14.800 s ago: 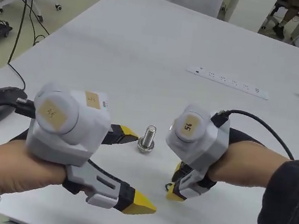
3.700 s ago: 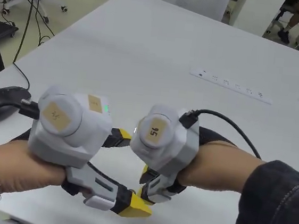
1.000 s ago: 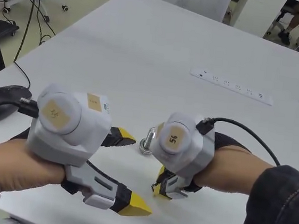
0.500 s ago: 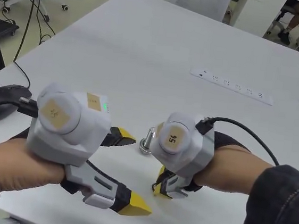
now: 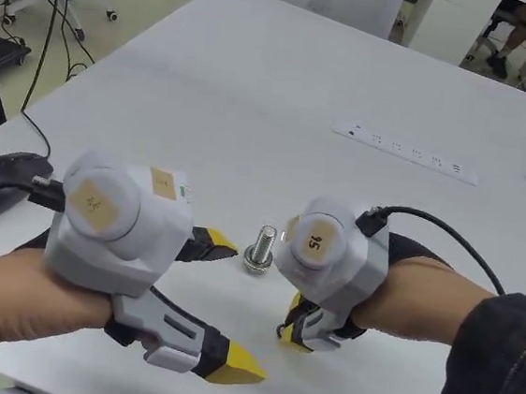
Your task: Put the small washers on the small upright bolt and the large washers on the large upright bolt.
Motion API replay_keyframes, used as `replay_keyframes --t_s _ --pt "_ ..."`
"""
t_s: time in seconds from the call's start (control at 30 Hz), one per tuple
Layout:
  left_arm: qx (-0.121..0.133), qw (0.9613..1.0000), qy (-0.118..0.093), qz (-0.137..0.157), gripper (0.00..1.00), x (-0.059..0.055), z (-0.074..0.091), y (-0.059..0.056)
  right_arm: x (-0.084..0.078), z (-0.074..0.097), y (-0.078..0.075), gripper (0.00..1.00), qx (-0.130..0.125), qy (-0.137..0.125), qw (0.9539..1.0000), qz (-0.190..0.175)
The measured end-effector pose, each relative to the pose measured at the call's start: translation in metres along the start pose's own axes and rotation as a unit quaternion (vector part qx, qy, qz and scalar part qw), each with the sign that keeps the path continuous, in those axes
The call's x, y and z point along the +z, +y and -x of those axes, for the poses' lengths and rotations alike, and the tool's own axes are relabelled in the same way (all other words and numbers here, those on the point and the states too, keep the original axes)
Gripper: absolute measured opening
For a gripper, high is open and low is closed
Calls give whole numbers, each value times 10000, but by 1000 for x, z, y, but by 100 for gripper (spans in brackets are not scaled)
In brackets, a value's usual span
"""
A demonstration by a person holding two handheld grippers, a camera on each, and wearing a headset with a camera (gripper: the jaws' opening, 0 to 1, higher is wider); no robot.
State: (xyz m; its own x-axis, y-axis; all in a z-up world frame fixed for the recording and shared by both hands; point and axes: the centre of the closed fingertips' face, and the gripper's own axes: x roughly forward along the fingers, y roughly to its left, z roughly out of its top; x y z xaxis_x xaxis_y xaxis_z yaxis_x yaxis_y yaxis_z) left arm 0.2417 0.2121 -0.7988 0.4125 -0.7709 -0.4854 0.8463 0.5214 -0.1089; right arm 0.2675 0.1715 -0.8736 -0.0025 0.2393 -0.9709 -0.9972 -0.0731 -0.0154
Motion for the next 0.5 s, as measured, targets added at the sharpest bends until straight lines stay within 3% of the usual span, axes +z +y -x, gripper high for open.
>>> replay_keyframes --t_s 0.5 --pt "-50 10000 14 -7 79 0 -2 -1 -28 23 -11 13 -187 -19 9991 -393"
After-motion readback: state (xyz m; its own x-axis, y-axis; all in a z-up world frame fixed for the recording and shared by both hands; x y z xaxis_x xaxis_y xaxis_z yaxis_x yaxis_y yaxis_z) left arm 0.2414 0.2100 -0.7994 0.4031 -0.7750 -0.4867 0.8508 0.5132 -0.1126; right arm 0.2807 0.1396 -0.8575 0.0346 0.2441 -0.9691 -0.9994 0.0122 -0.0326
